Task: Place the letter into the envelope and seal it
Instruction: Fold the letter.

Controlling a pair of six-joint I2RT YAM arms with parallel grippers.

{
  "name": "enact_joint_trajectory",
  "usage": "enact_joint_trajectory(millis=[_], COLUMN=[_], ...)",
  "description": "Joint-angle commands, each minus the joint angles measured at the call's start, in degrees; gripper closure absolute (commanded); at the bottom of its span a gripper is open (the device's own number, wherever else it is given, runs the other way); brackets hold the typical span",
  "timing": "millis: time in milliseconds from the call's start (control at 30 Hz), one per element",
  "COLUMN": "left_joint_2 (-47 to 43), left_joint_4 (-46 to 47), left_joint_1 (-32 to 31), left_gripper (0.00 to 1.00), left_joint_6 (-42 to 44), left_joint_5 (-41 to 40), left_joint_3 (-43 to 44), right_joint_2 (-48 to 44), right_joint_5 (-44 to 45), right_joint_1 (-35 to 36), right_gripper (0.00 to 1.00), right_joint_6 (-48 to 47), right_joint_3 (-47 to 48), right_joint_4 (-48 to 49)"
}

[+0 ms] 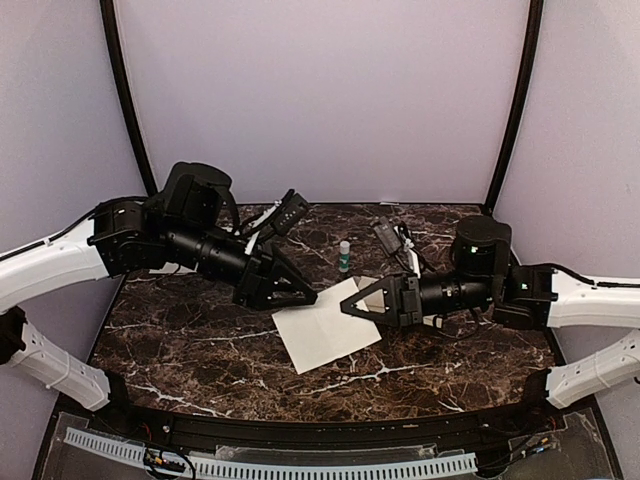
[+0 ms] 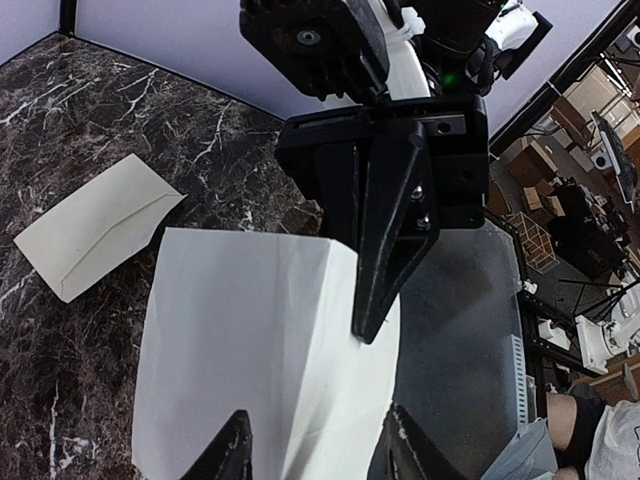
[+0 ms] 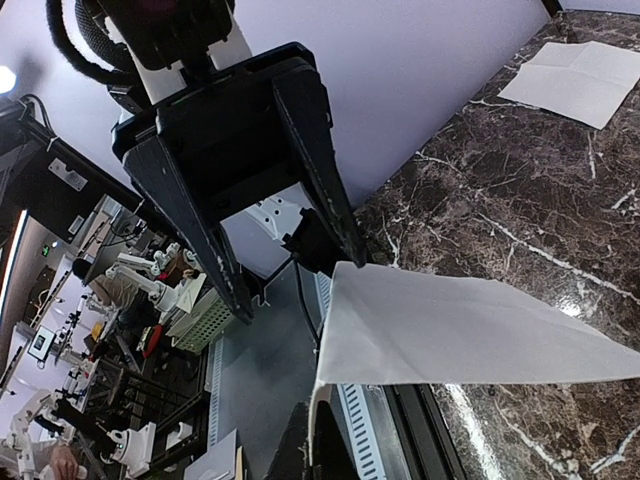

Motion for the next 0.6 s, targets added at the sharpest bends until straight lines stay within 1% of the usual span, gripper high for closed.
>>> enact_joint_trajectory(millis=[0, 67, 267, 333, 433, 500, 567], left_joint_2=[-0.5, -0.7, -1.4, -1.4, -1.3, -1.4, -1.7], left_joint_4=[-0.9, -0.5, -0.6, -0.5, -0.7, -0.7, -0.5], left_joint_1=[-0.6, -0.7, -0.7, -0.7, -0.7, -0.7, -0.7], left_gripper=[0.60, 0.62, 0.62, 0.65, 0.77, 0.82, 0.84], left_joint_6=[1.4, 1.1, 0.9, 0.8, 0.5, 0.4, 0.2], left_joint_5=[2.6, 3.0, 1.4, 1.7, 2.6, 2.8, 2.9], left_joint_3=[1.0, 0.2, -1.4, -1.9, -2.2, -2.6, -3.2], right_joint_2=[1.4, 2.0, 3.8, 4.2, 4.6, 4.7, 4.8], right_joint_5=[-1.6, -1.9, -2.6, -2.7, -2.2, -1.4, -1.0], right_joint_1=[1.0, 1.3, 1.8, 1.7, 1.9, 1.9, 1.9], right_gripper=[1.00, 1.00, 1.00, 1.00, 1.00, 1.00, 1.00], right_joint_6=[-1.6, -1.8, -2.7, -2.9, -3.2, -3.3, -3.3], right_joint_3=[4.0, 4.6, 6.3, 6.7, 6.8, 6.9, 7.0], right_joint_4=[-0.3, 0.0, -0.2, -0.3, -0.4, -0.6, -0.8])
